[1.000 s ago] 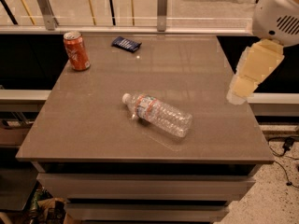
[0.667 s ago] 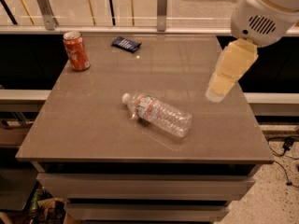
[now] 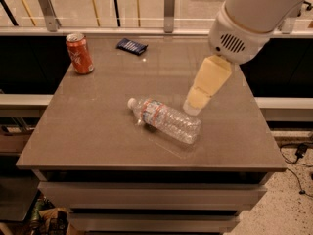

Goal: Move water bottle near rxbar blueberry

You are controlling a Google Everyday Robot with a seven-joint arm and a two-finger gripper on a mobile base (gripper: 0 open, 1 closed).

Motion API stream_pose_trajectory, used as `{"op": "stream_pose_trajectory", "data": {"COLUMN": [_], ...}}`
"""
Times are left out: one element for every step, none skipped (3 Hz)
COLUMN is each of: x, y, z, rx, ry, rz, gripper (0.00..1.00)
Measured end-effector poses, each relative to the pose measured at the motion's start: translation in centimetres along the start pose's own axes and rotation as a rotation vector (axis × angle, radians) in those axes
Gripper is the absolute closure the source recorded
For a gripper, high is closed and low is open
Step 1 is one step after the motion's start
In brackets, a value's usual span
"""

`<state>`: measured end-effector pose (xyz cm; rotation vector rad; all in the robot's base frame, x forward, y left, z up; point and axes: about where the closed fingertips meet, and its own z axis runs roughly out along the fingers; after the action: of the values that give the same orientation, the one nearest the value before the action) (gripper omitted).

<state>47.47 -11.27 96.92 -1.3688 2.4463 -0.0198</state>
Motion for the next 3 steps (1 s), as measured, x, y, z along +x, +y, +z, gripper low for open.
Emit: {"op": "stream_pose_trajectory", "data": {"x": [-1.8, -3.1, -3.7], "y": [0.5, 0.3, 0.3], "z": [2.8, 5.6, 8.5], "rx": [-0.013, -0.036, -0.07], "ry": [-0.009, 0.004, 0.026], "rz": [0.016, 0.018, 0.018], "gripper": [0.0, 0.0, 0.0]}}
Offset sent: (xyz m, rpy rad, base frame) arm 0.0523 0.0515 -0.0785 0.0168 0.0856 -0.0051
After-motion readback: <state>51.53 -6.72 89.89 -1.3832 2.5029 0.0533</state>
